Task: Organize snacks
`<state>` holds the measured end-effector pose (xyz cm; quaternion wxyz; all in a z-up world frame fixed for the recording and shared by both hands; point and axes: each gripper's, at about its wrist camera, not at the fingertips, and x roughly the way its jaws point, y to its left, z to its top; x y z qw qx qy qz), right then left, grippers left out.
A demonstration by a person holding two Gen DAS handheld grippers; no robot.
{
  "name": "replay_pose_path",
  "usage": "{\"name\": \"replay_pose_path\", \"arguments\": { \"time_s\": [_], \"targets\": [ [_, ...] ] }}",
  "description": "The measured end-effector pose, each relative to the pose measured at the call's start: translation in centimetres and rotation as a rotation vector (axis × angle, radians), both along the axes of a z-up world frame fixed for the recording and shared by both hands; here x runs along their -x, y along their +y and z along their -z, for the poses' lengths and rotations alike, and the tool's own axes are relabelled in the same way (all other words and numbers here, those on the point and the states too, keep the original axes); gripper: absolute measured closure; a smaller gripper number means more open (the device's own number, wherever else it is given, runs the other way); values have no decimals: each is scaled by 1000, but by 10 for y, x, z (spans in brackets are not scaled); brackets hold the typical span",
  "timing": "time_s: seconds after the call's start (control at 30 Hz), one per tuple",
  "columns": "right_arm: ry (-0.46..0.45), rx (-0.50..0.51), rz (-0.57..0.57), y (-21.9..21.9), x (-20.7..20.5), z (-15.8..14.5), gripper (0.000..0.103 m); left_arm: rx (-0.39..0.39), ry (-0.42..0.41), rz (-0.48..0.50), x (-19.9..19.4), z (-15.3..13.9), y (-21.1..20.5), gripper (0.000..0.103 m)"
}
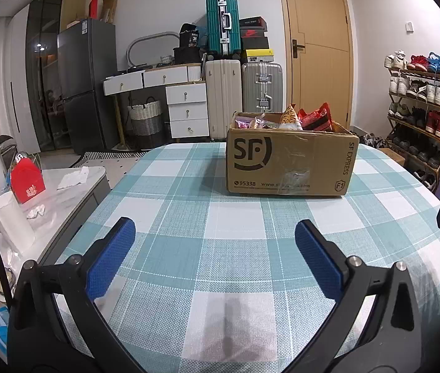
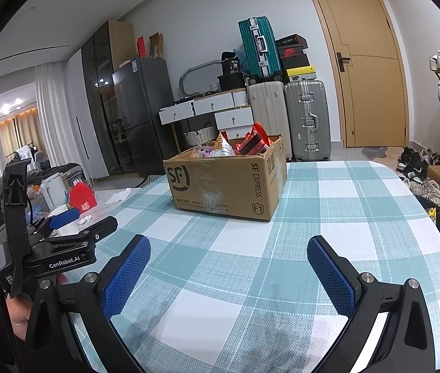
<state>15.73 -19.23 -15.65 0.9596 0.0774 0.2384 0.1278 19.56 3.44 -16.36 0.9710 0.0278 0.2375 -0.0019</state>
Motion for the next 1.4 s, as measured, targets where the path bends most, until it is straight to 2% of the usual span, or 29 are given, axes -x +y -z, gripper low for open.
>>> {"name": "replay_pose_path", "arguments": {
  "time_s": [0.97,1.4],
  "targets": [
    [1,-3,1,-1,0,0,0,-10,-7,32,3,2,-9,0],
    [3,-5,2,-1,1,1,0,-14,12,3,-1,2,-4,0]
  ]
}}
